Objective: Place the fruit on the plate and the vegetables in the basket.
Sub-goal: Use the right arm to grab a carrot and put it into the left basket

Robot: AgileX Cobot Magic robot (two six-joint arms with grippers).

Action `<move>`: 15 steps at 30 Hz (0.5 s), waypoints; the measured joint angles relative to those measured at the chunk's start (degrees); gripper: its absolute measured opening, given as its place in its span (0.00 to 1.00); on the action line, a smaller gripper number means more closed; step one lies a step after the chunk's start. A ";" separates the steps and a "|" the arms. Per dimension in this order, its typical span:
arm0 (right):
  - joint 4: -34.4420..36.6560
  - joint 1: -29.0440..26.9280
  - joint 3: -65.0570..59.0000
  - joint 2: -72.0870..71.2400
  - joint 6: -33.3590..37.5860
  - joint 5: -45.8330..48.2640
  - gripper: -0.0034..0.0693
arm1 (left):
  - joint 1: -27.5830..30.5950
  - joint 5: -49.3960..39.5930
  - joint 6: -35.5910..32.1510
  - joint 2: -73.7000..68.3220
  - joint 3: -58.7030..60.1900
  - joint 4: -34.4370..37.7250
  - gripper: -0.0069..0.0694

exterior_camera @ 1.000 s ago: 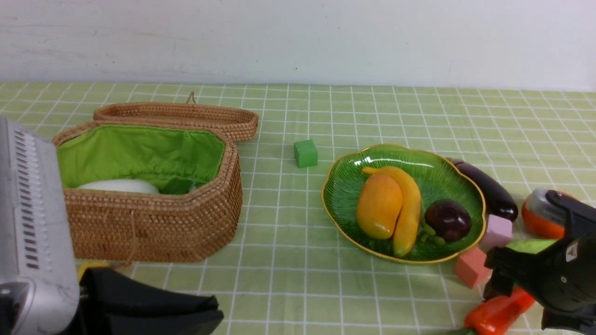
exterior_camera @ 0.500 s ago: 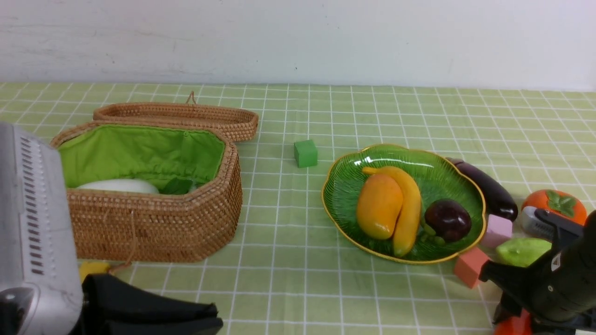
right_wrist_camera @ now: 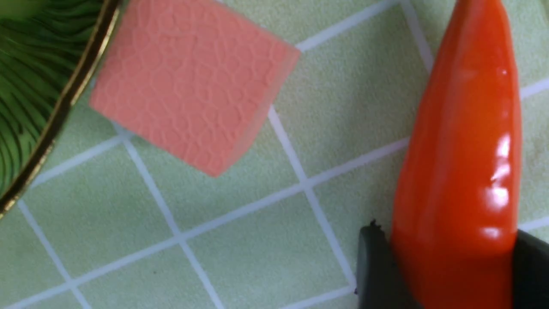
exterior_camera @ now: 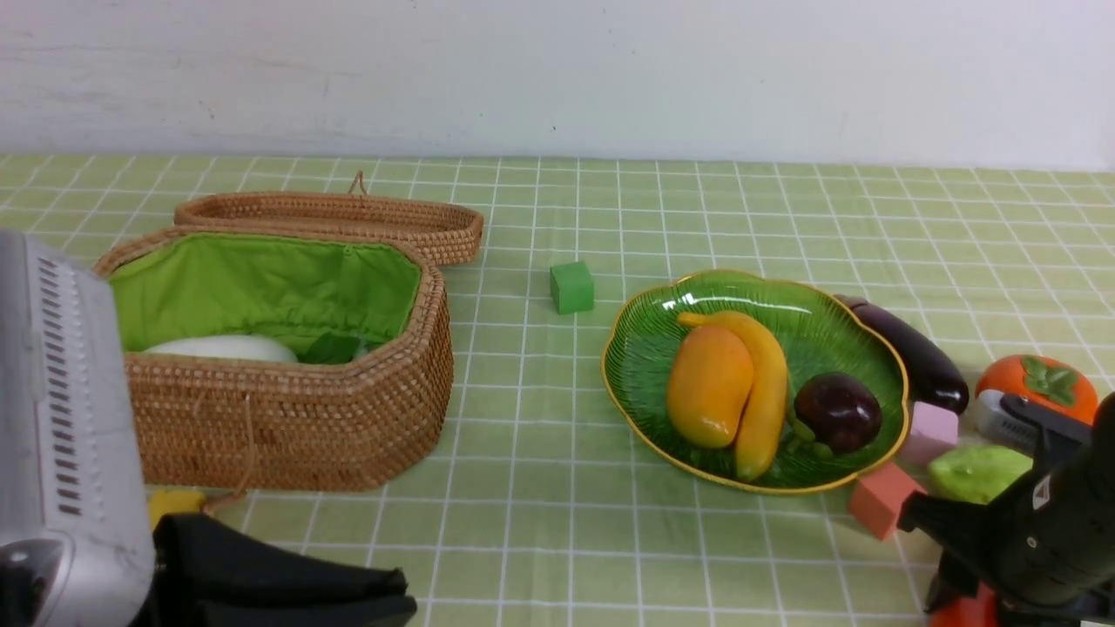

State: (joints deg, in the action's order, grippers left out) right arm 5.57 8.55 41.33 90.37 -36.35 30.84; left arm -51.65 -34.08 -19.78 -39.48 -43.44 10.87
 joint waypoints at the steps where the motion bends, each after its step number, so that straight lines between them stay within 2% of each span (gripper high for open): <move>1: 0.00 0.00 0.00 0.00 0.00 0.22 0.48 | 0.00 0.00 0.00 0.00 0.00 0.00 0.10; 5: 0.00 0.00 0.04 -0.05 0.93 0.85 0.48 | 0.00 -0.04 0.00 0.00 0.00 0.00 0.10; 15: 2.75 0.00 0.01 -2.80 8.37 6.50 0.48 | 0.00 -0.06 0.00 0.00 0.00 0.00 0.11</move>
State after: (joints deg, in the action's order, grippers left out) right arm 8.32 8.55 41.33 87.57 -27.98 37.34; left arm -51.65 -34.14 -19.78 -39.48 -43.44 10.87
